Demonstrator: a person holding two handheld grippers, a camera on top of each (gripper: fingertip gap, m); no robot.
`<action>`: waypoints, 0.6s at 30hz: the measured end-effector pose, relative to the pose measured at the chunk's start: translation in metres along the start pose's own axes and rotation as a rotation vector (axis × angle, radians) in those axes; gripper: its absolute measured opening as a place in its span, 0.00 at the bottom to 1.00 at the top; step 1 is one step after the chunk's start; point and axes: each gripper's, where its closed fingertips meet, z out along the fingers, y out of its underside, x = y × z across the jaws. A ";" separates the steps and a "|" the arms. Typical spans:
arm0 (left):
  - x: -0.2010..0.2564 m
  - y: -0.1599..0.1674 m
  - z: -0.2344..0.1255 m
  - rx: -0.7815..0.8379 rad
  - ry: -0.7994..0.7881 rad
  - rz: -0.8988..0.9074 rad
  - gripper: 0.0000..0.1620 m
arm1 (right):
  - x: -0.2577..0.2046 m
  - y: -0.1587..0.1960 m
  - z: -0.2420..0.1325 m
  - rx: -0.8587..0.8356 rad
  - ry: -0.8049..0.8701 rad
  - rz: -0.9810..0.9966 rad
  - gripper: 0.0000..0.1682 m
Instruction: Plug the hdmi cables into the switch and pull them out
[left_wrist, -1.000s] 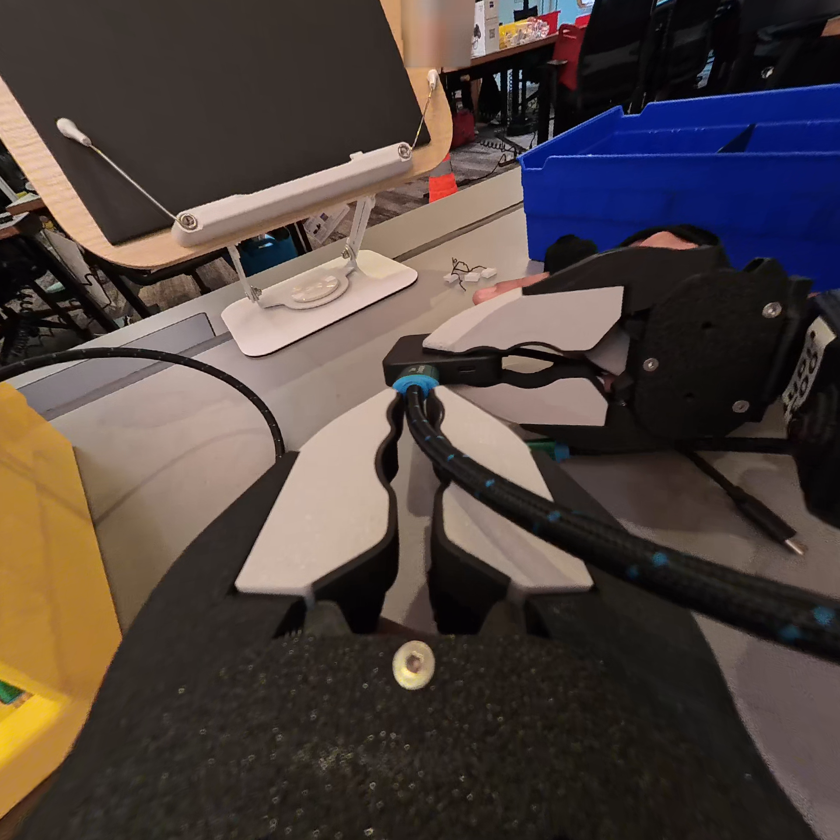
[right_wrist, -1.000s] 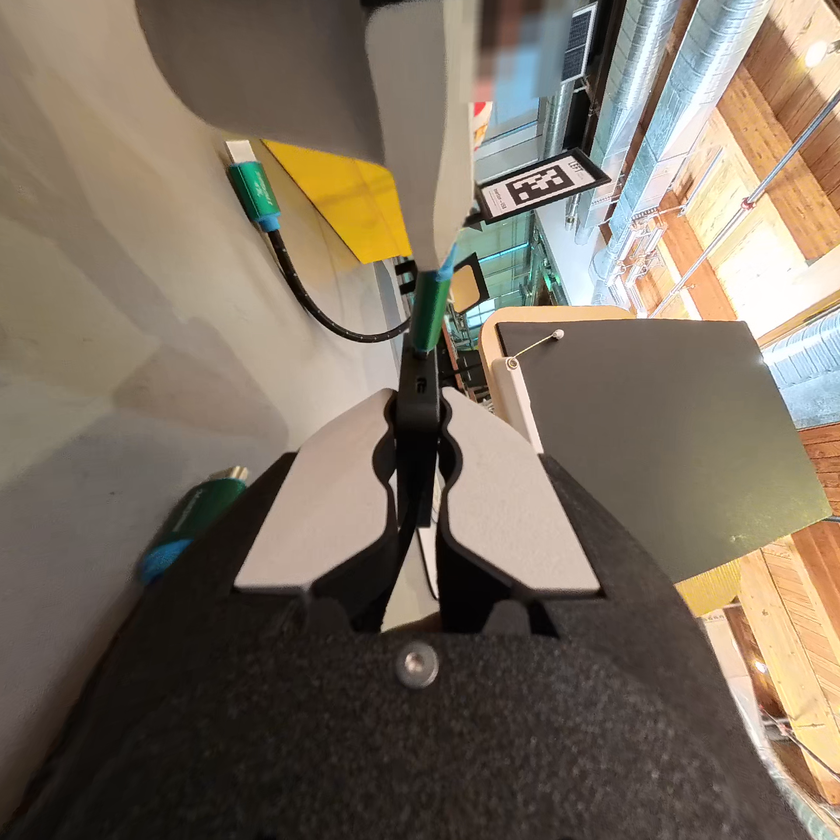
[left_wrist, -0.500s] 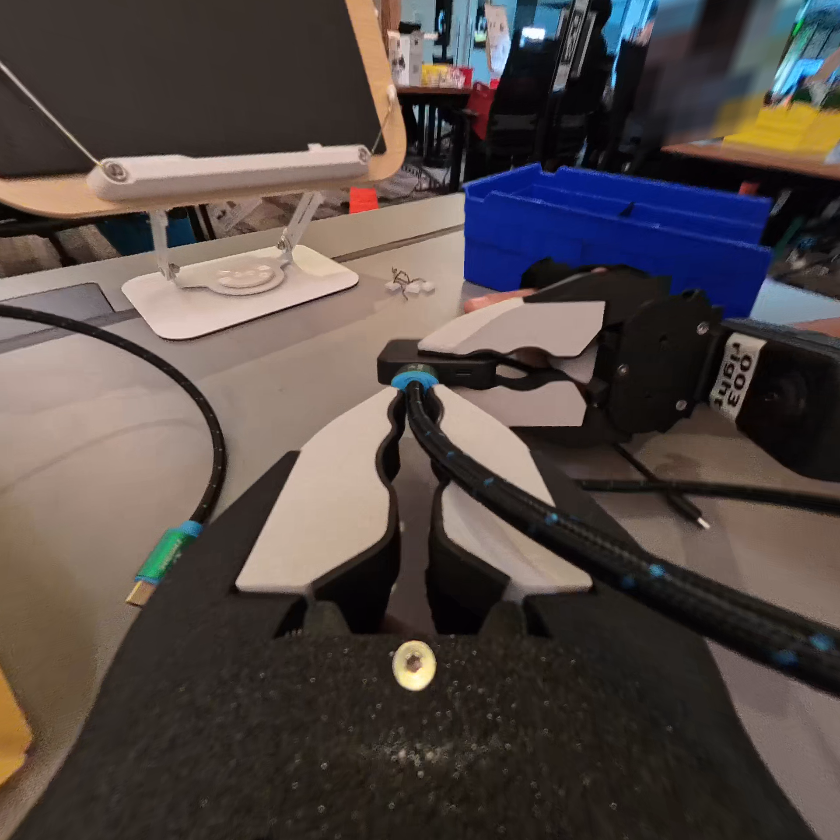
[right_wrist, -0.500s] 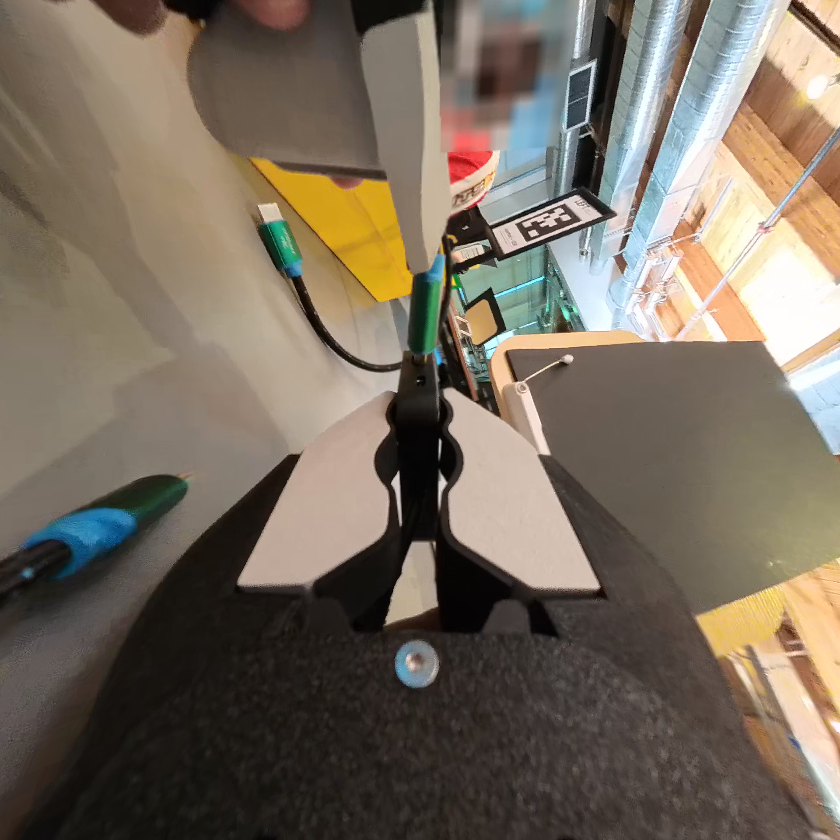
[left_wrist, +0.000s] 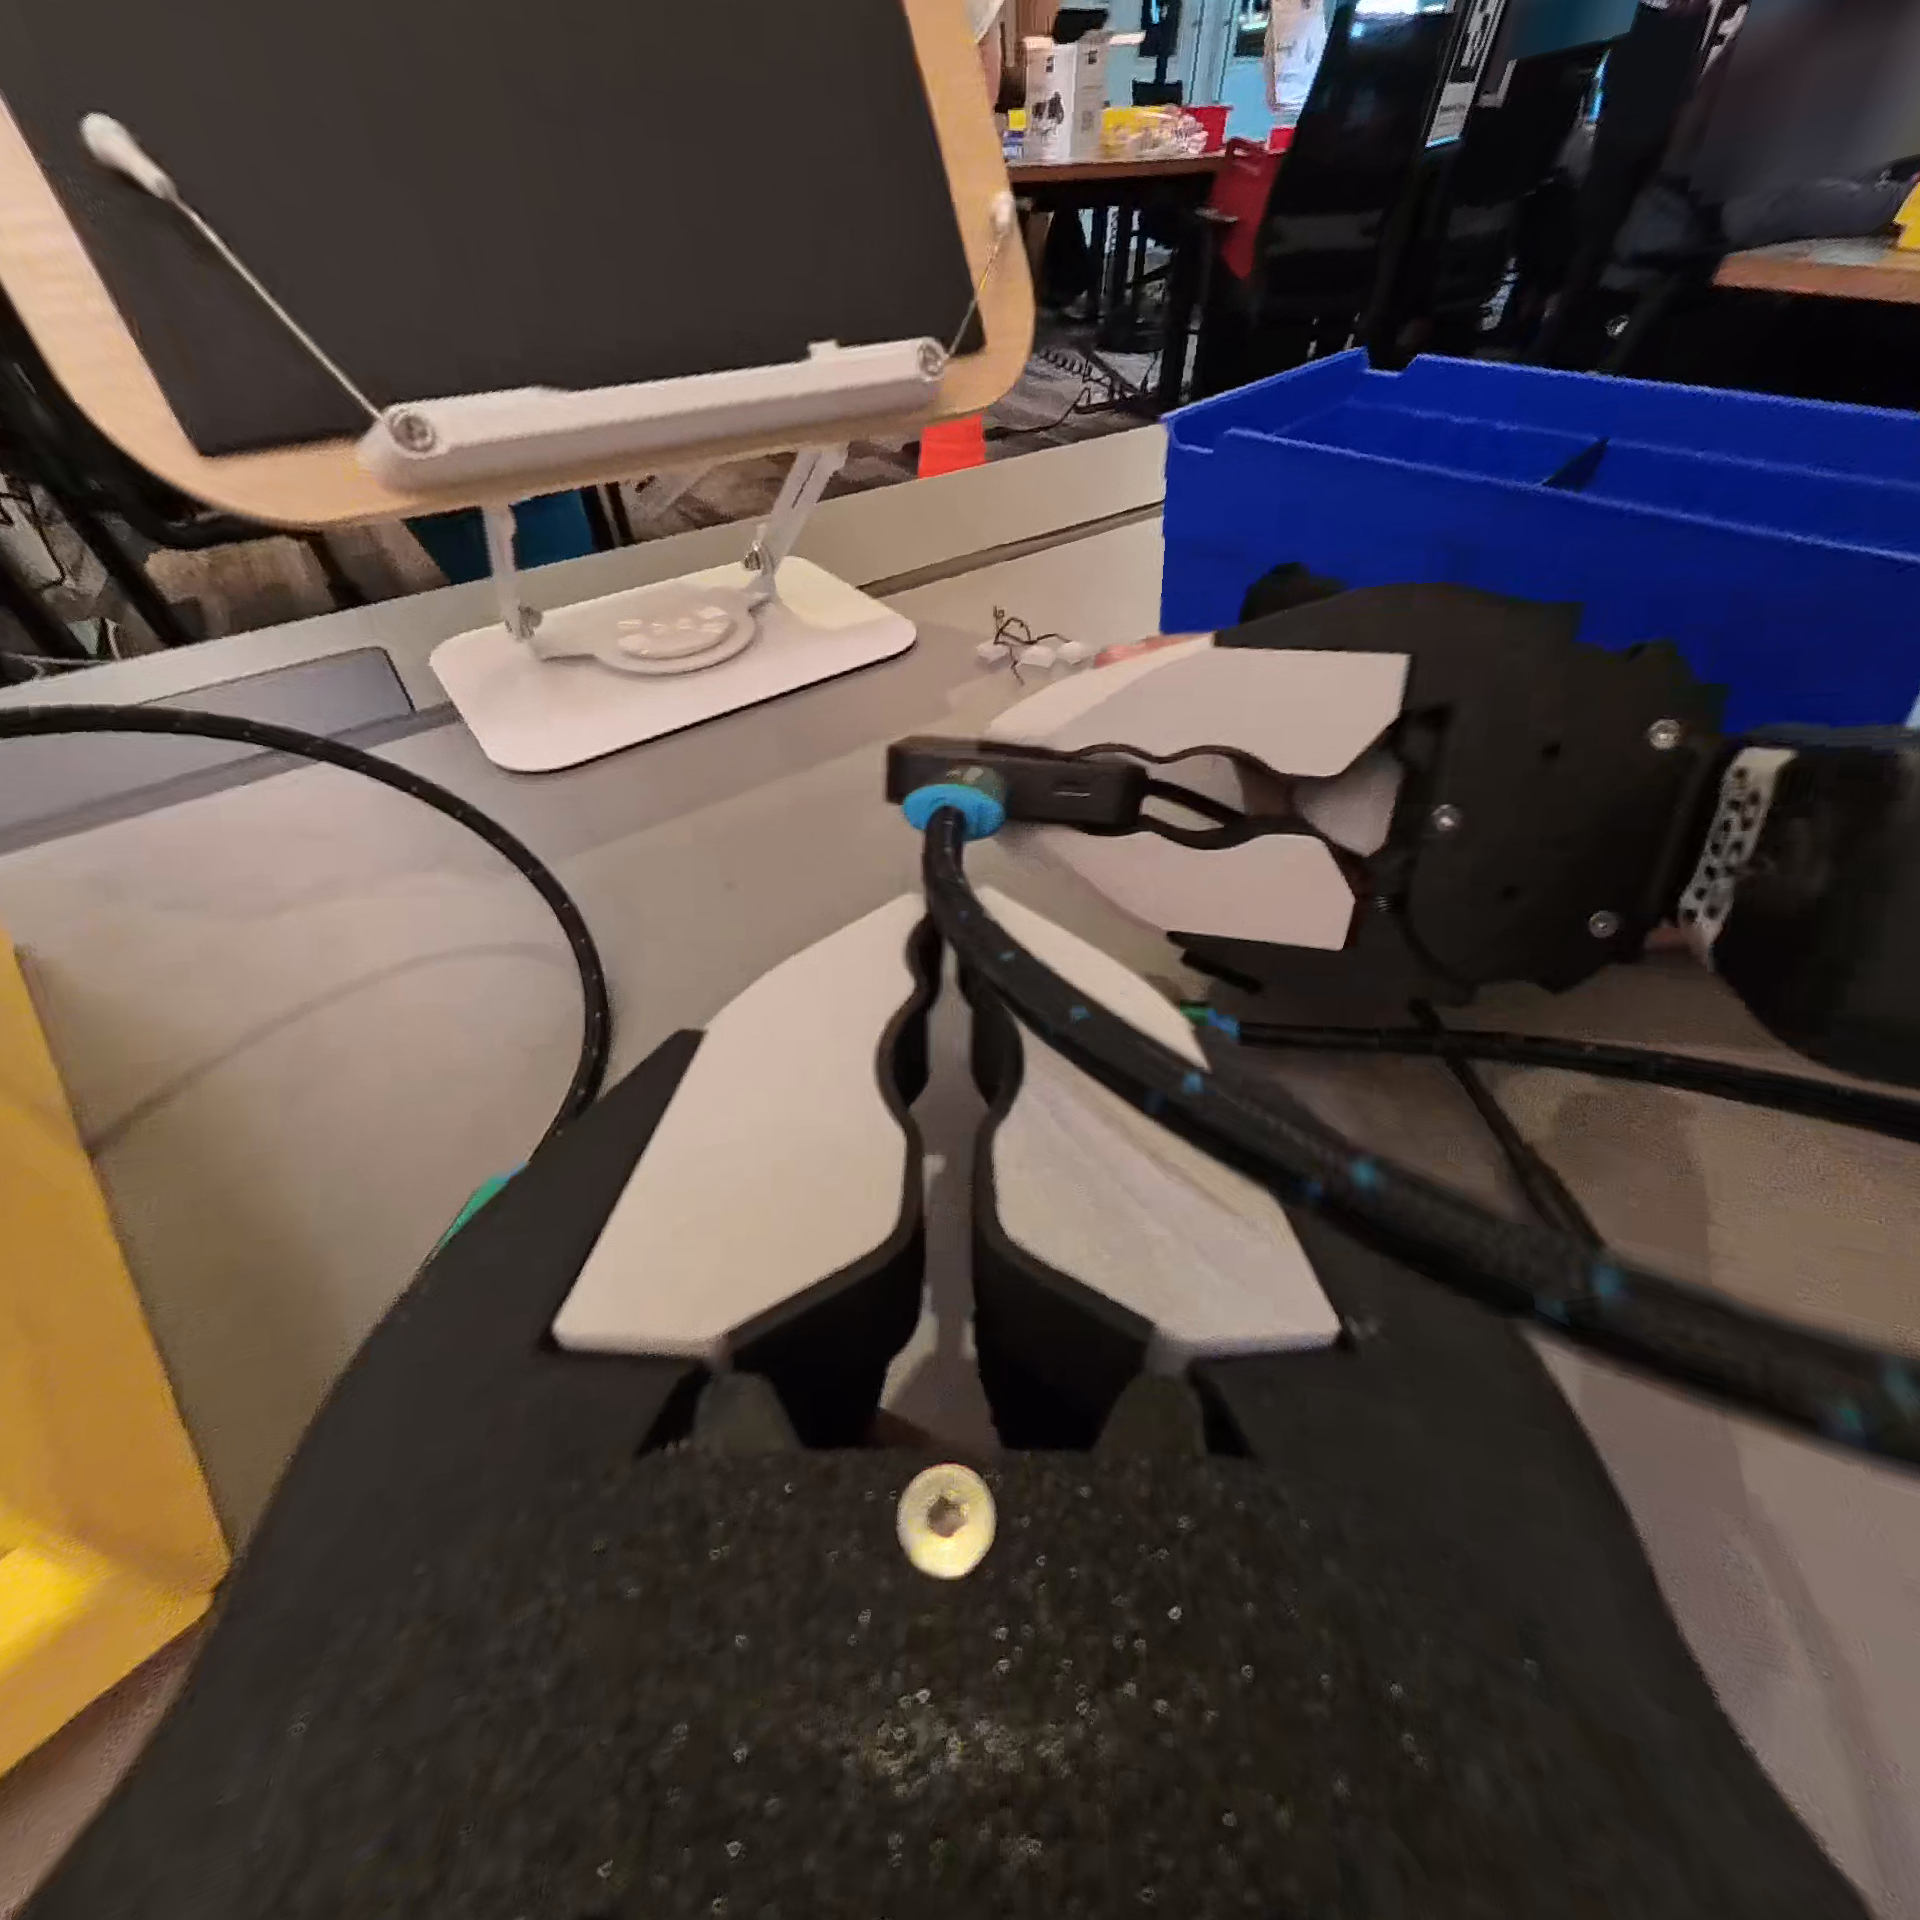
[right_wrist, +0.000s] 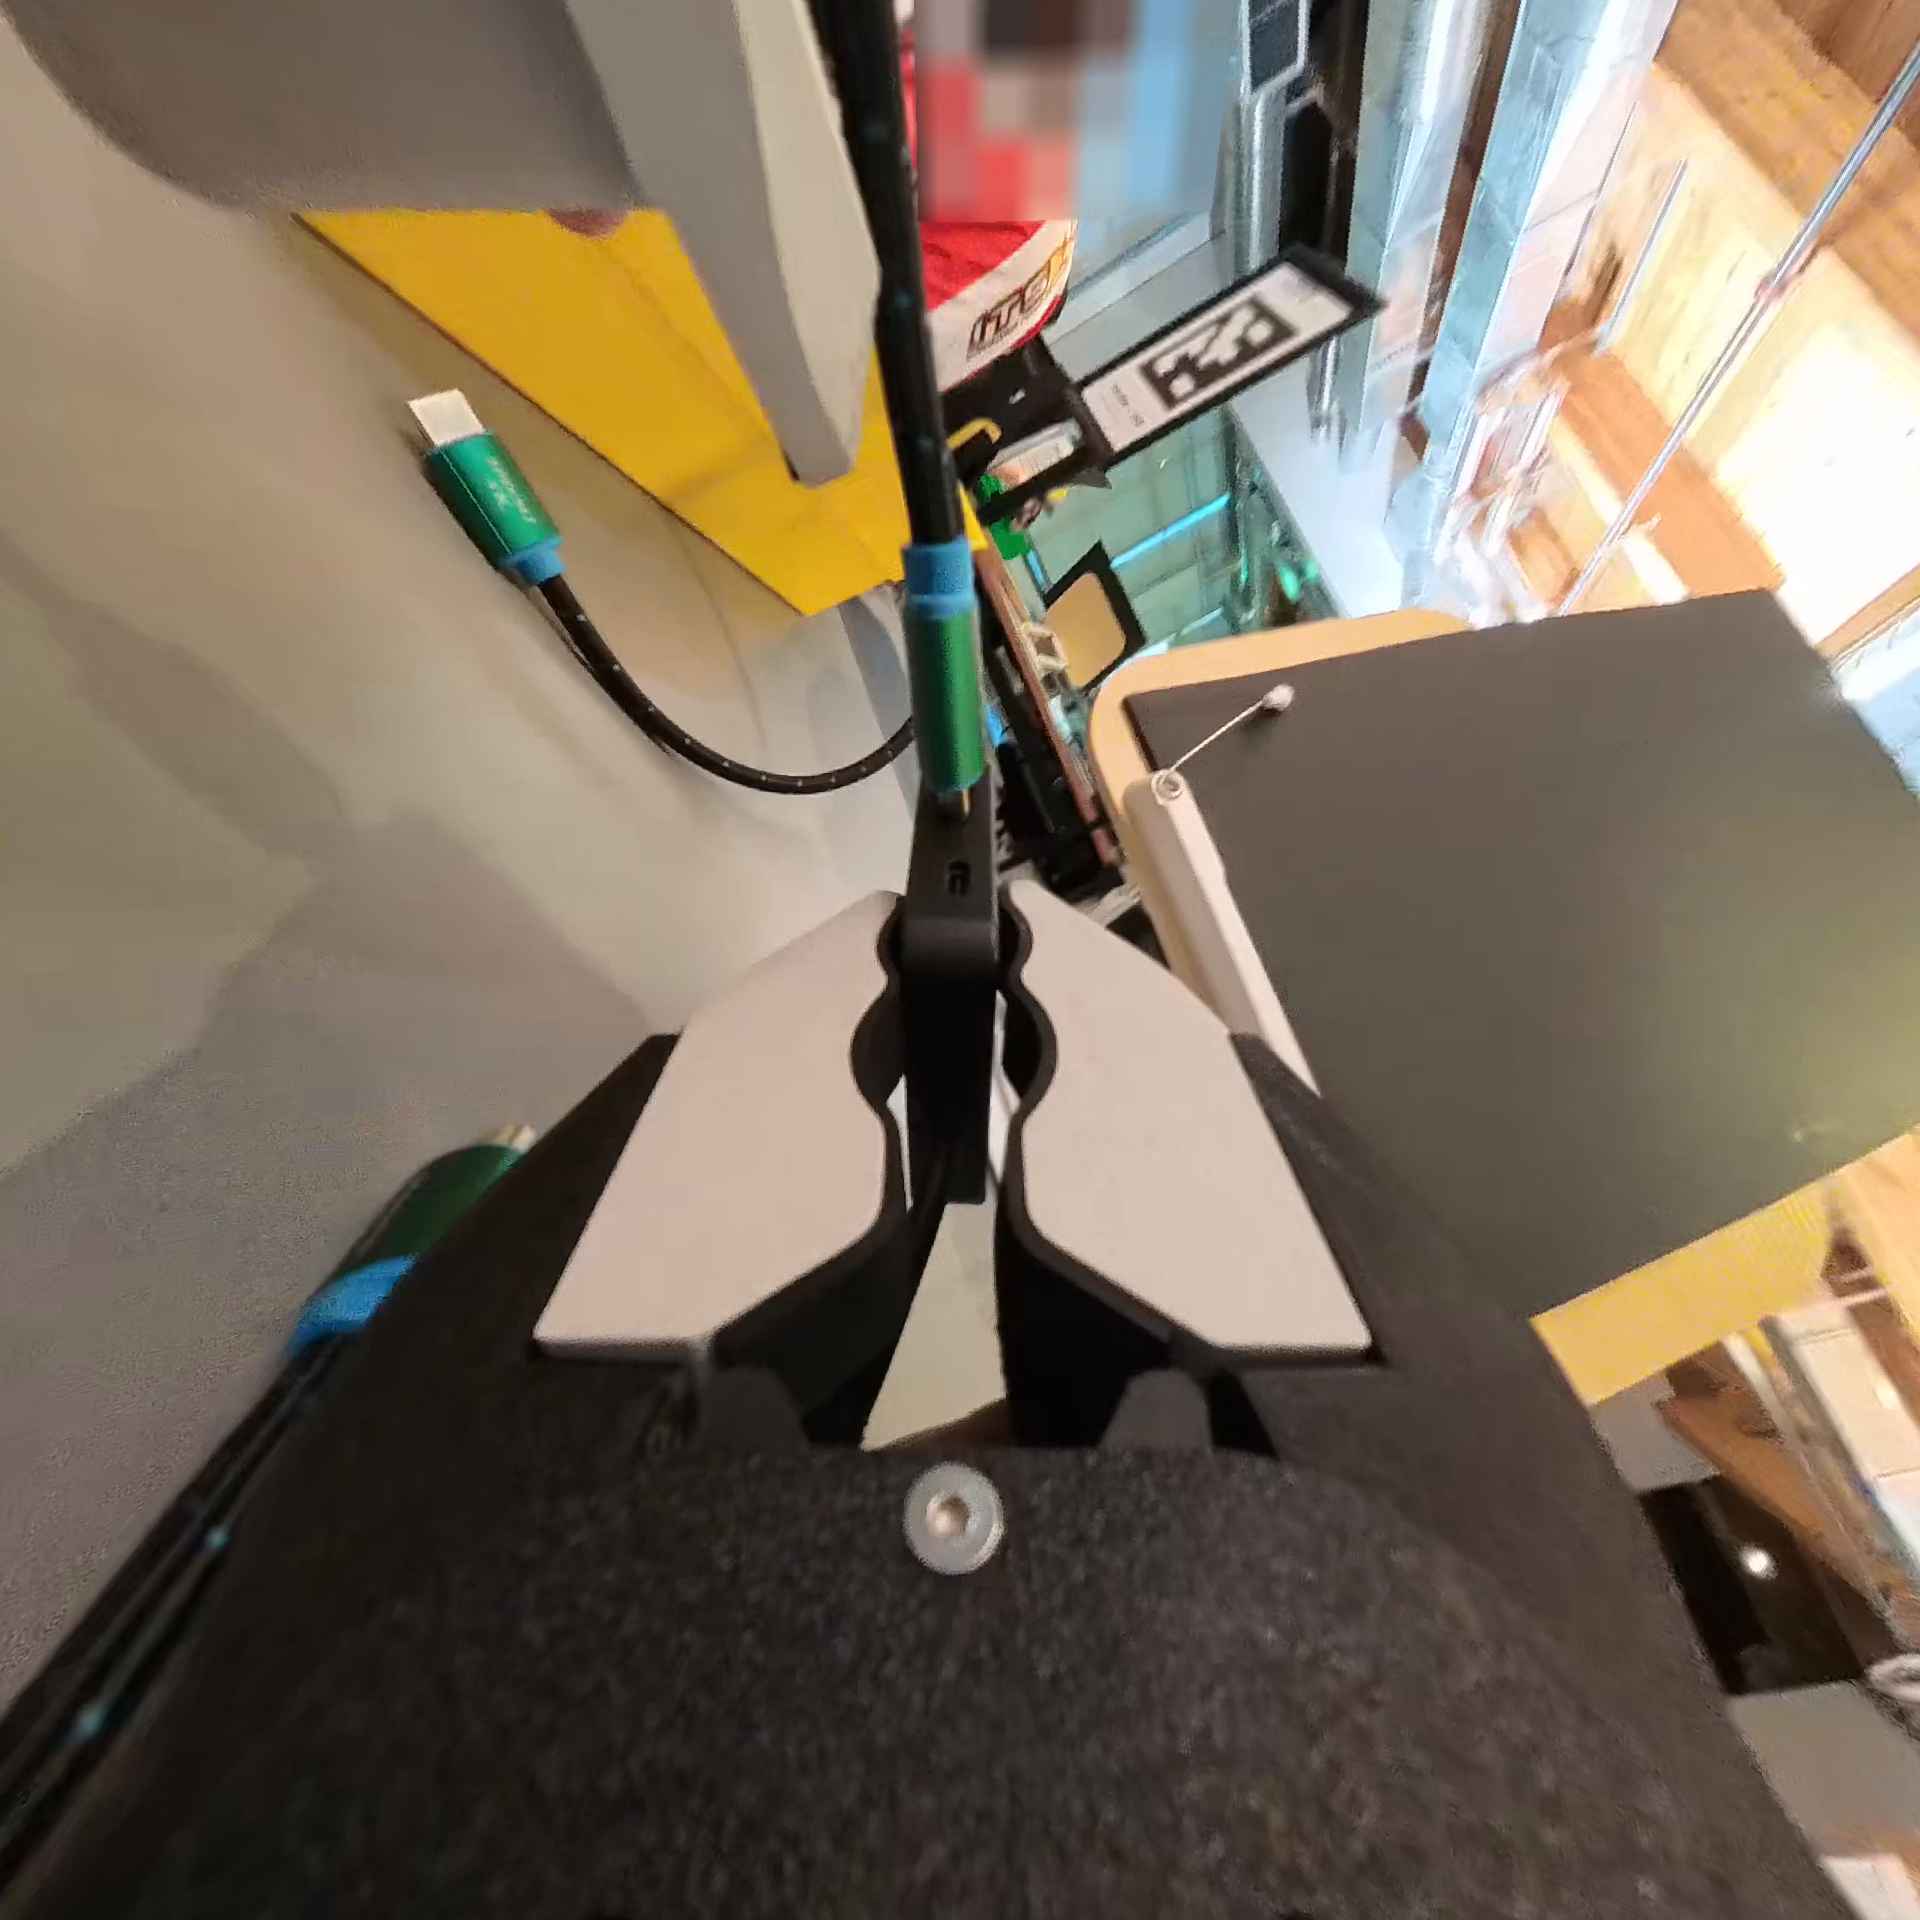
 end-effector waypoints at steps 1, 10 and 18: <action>-0.003 0.001 0.000 -0.011 -0.016 0.006 0.10 | 0.001 -0.002 -0.002 0.020 0.016 -0.035 0.08; 0.011 0.005 0.008 -0.030 -0.010 0.102 0.14 | -0.020 -0.028 -0.008 0.092 -0.030 -0.105 0.08; 0.005 0.012 0.008 -0.063 -0.073 0.097 0.16 | -0.024 -0.024 -0.004 0.048 -0.041 -0.104 0.08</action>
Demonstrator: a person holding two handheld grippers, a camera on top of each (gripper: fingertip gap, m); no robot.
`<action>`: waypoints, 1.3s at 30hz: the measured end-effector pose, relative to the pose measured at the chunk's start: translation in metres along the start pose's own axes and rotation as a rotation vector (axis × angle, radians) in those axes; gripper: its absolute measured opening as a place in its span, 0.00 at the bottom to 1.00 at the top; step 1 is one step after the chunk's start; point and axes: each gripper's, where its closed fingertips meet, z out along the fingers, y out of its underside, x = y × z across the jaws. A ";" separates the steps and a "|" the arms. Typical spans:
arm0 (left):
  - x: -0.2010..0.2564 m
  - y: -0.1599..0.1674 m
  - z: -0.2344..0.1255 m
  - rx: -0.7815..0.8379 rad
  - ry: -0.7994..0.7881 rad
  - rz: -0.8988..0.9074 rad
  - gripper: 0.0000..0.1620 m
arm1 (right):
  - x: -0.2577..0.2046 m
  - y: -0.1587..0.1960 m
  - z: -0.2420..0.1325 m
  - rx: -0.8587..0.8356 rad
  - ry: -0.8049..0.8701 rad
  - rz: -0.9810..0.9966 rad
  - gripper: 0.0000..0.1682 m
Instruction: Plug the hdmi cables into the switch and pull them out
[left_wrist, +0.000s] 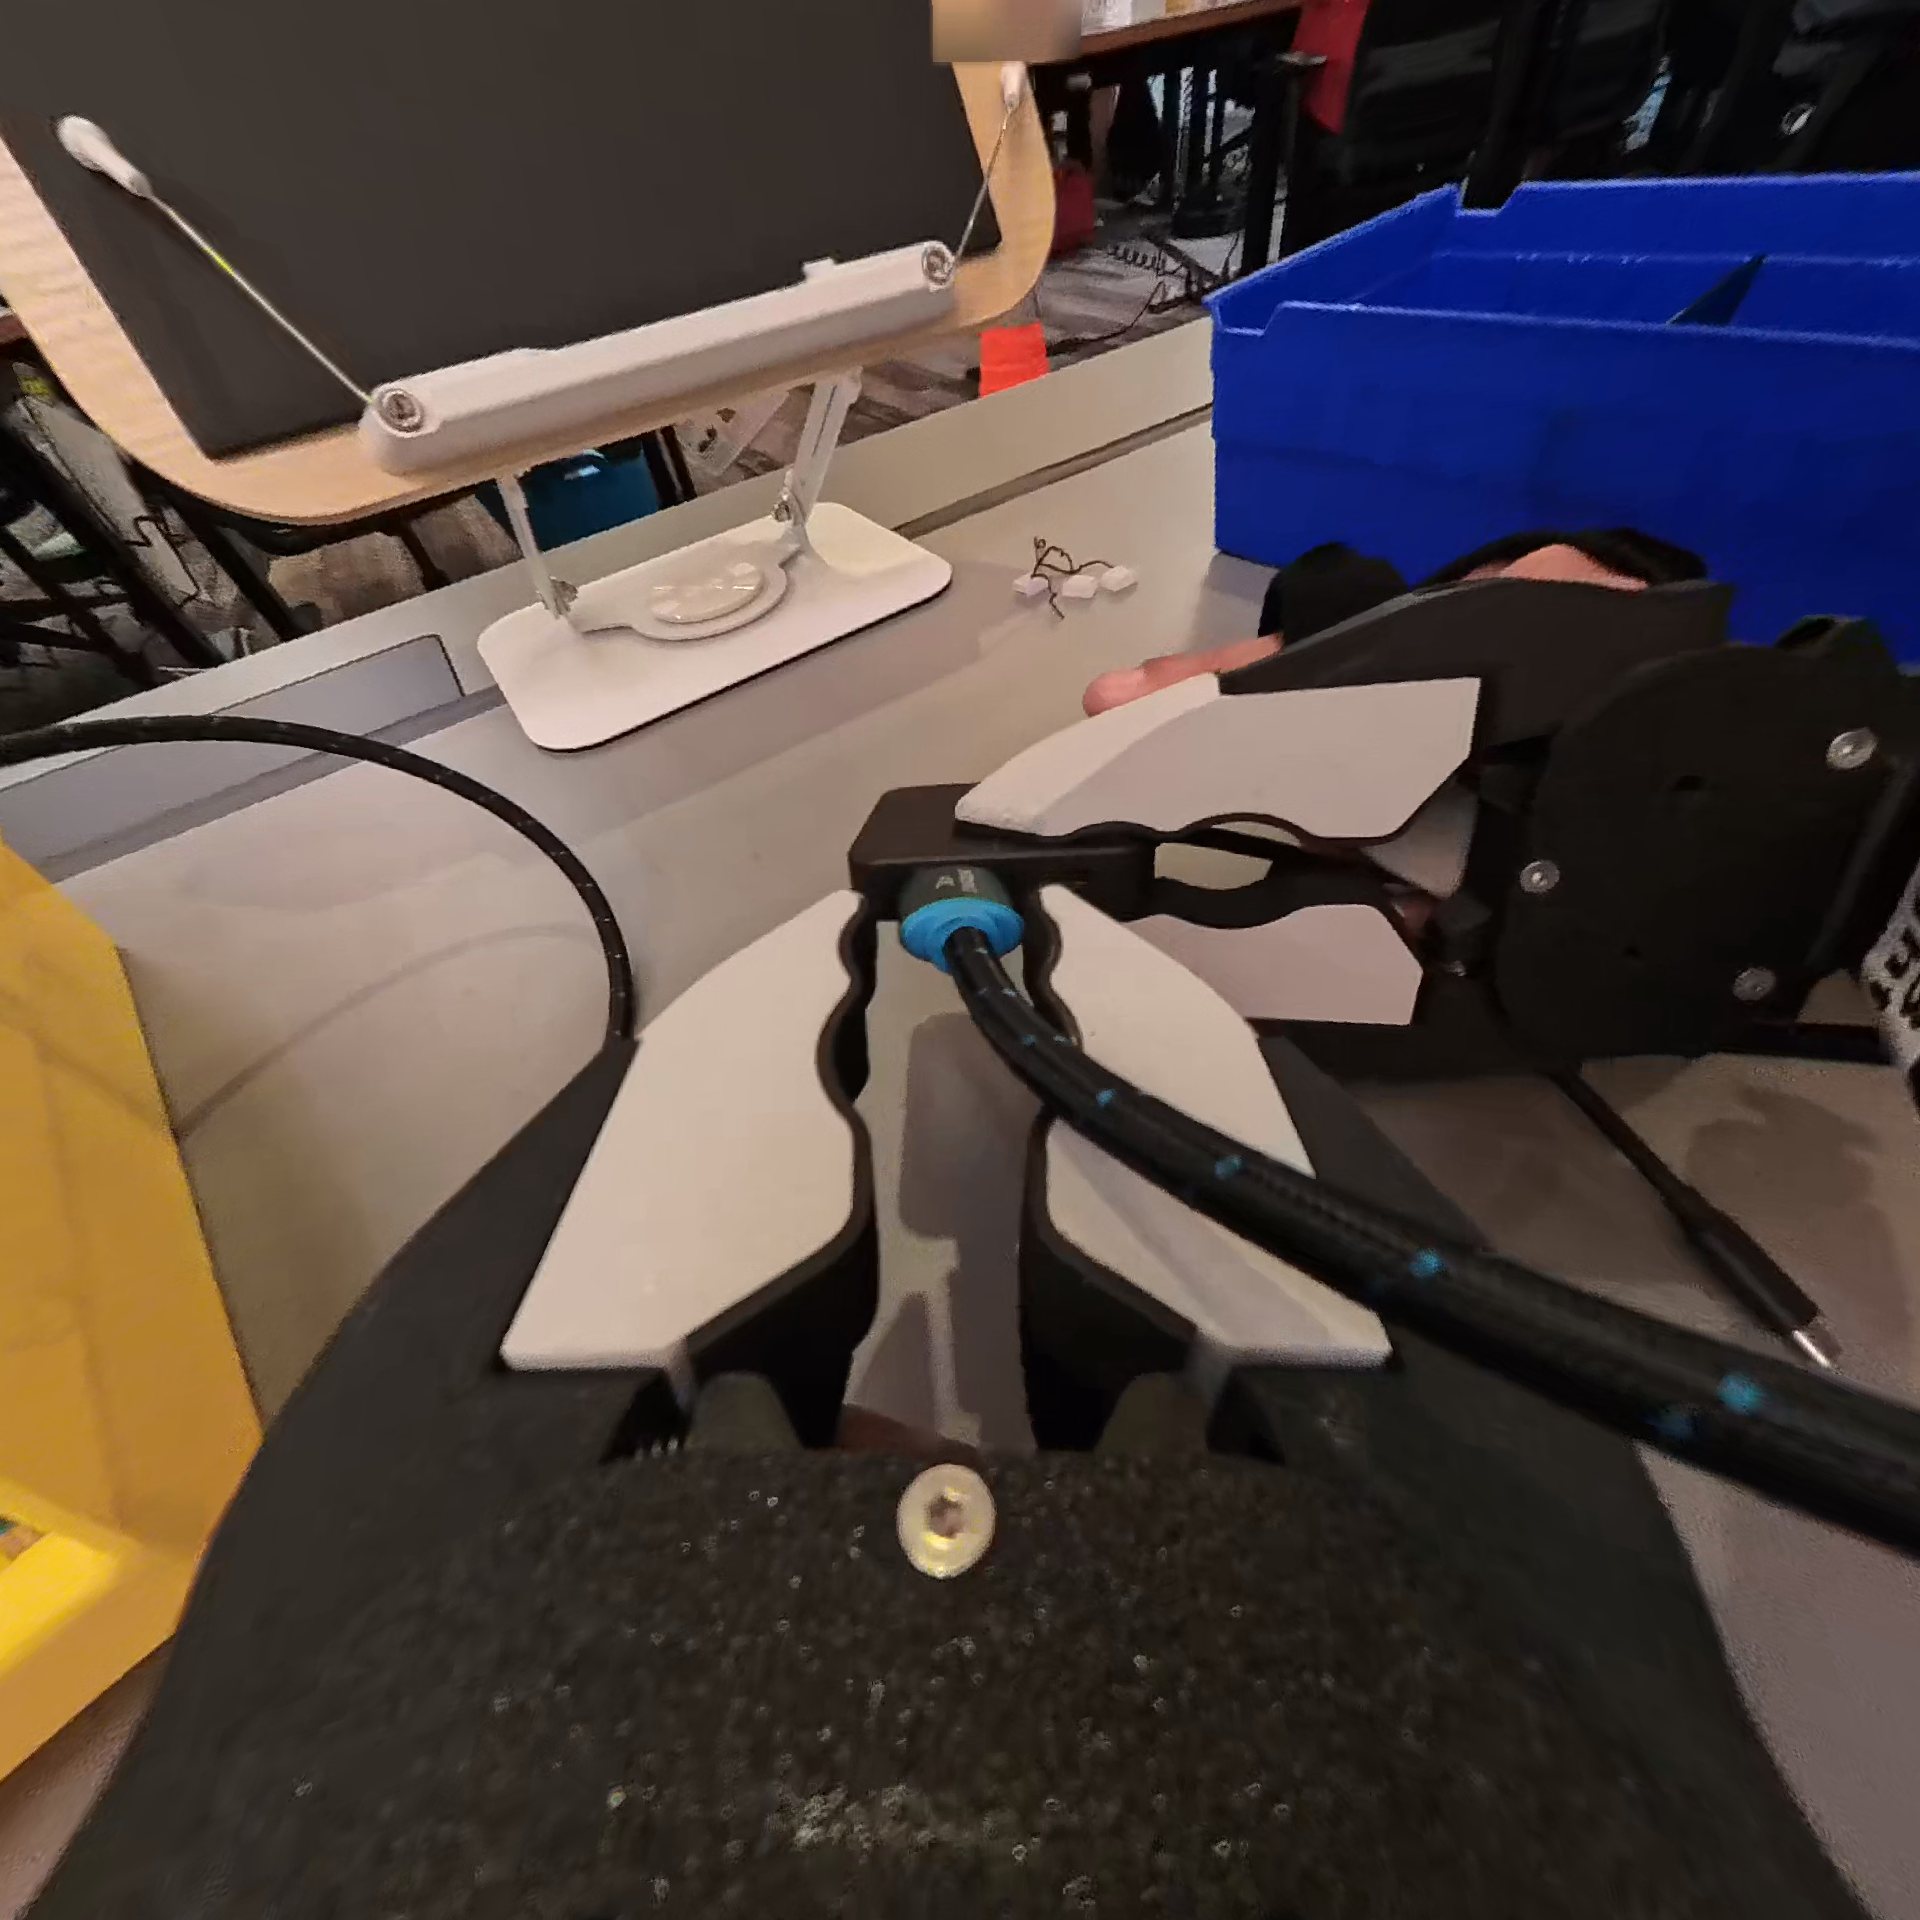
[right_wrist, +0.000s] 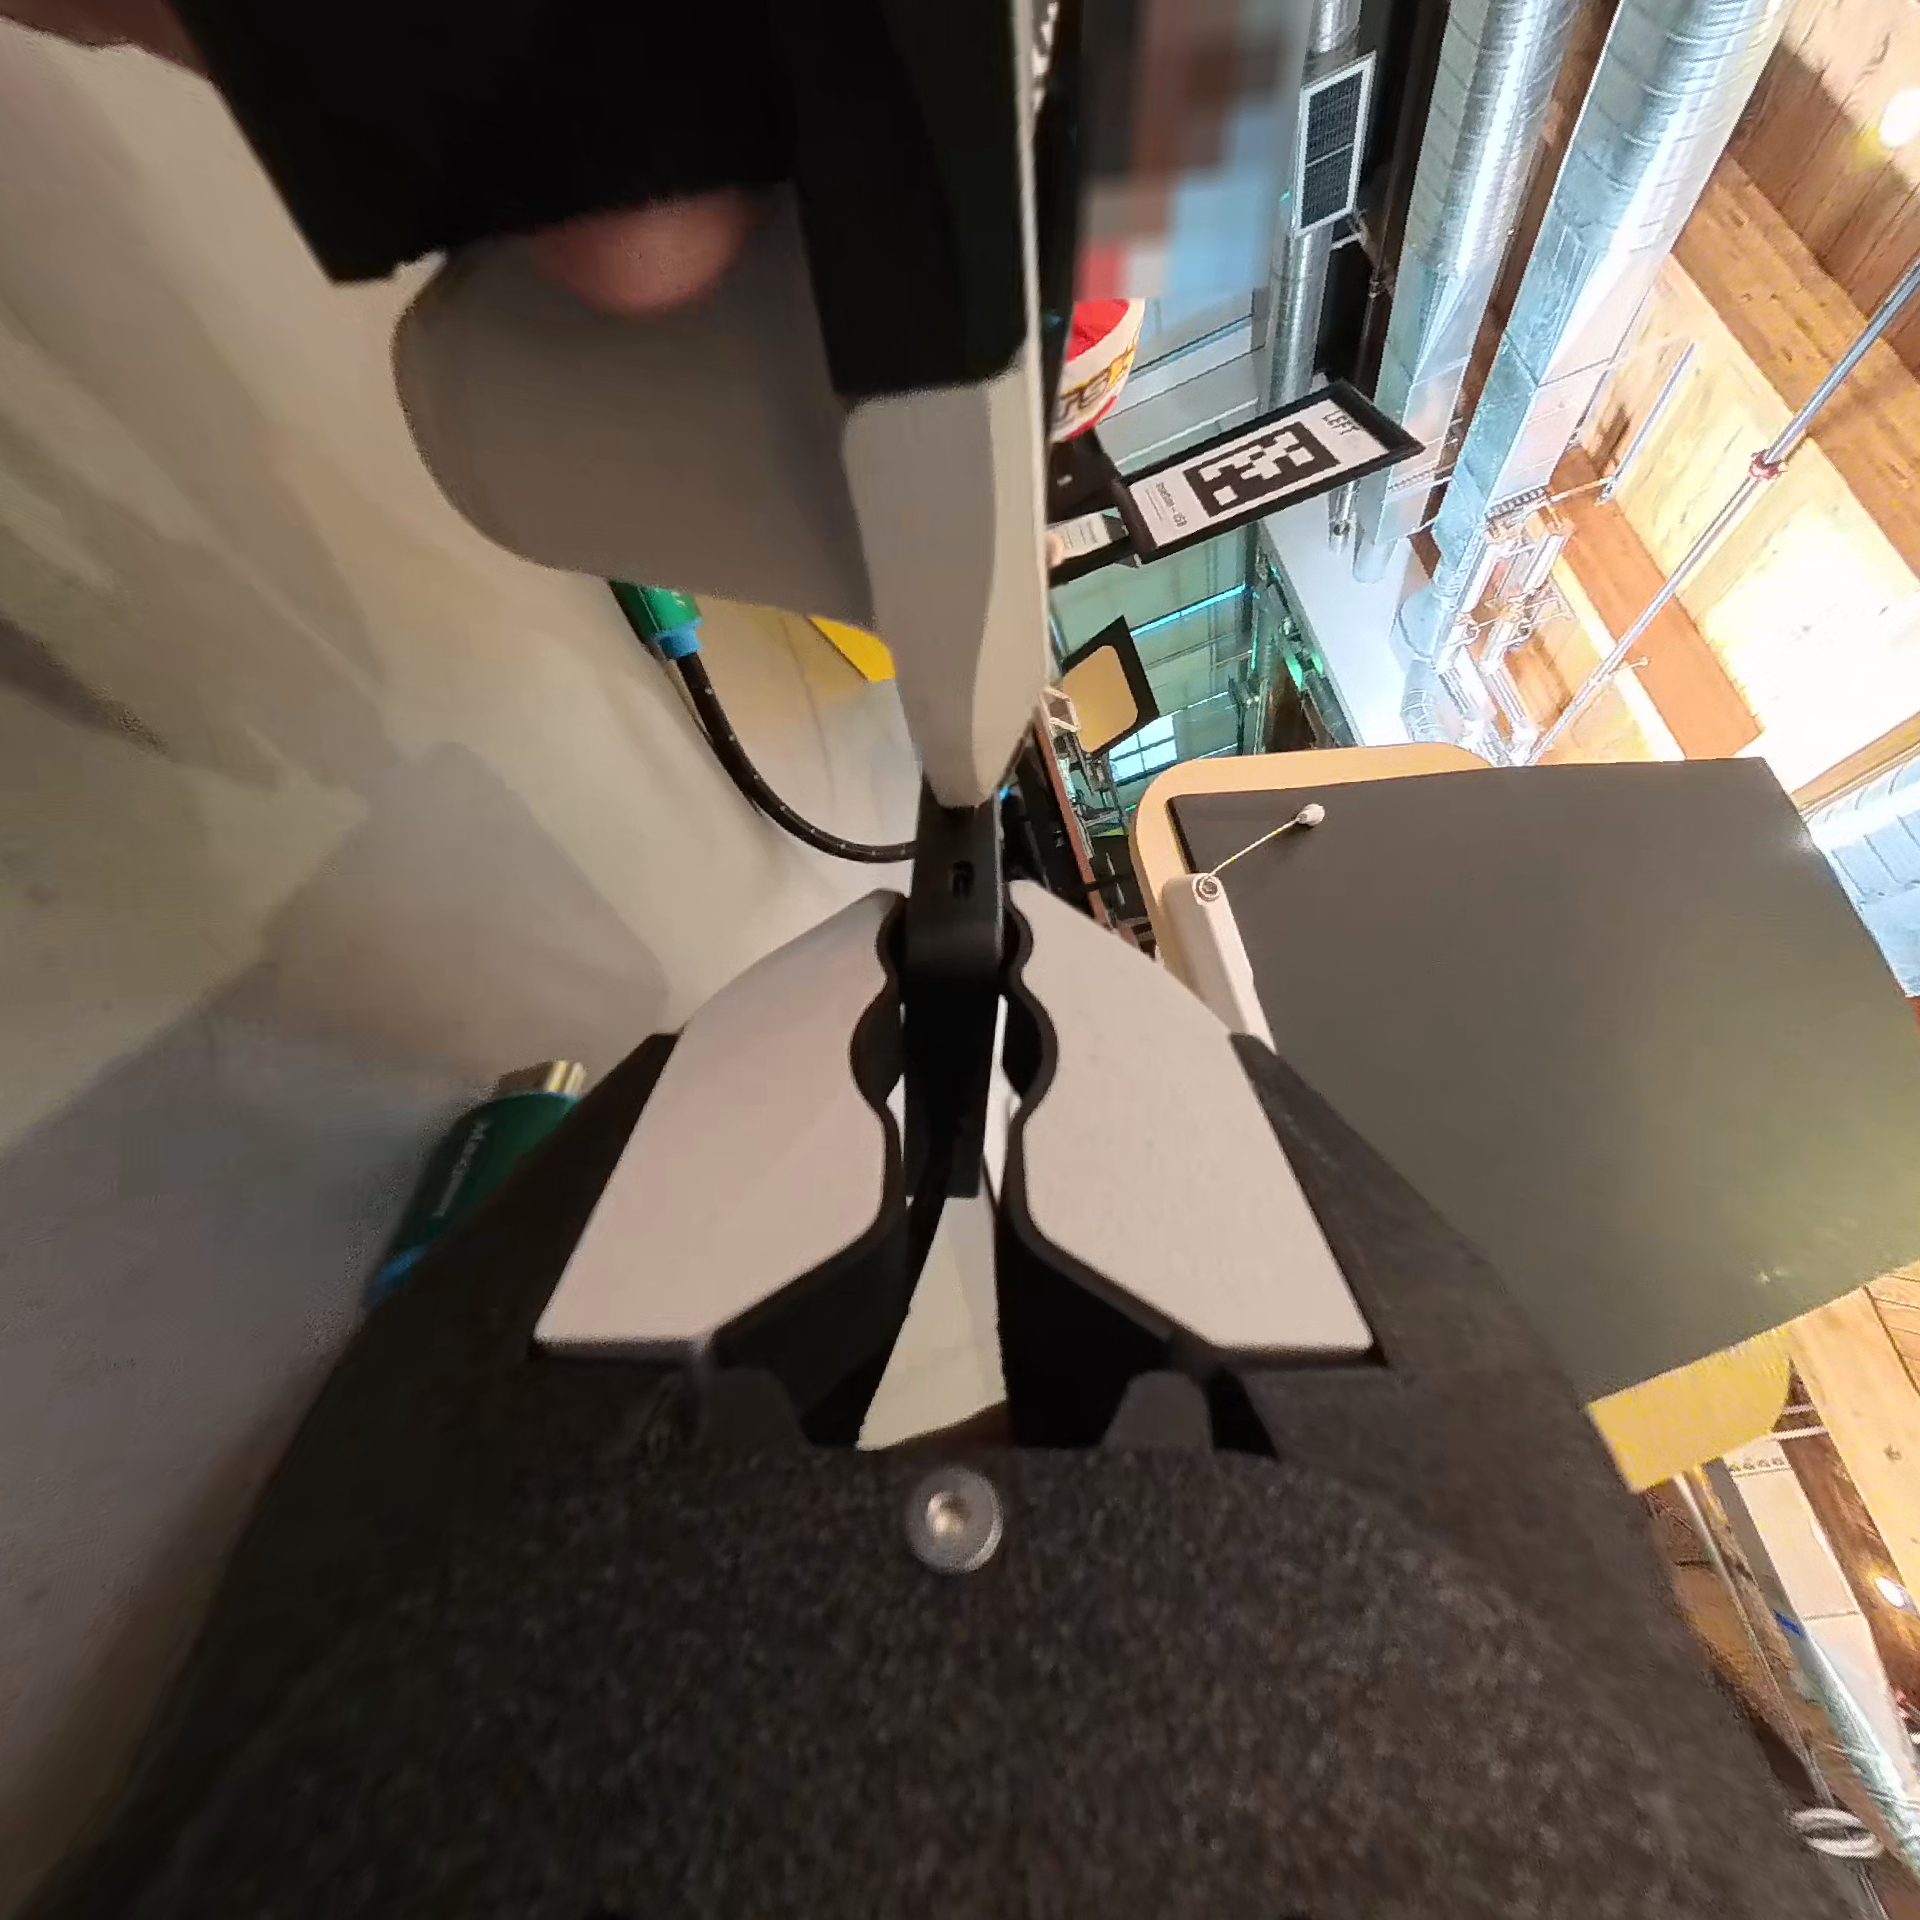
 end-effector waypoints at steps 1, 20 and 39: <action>0.000 0.000 -0.001 0.005 0.000 -0.001 0.17 | 0.000 0.001 0.000 -0.004 0.002 -0.003 0.08; -0.001 -0.003 0.001 0.040 0.123 -0.161 0.13 | -0.002 0.007 -0.001 -0.002 -0.051 0.027 0.07; -0.004 -0.011 -0.016 0.046 0.121 -0.173 0.13 | 0.003 -0.007 -0.005 0.051 -0.032 0.093 0.08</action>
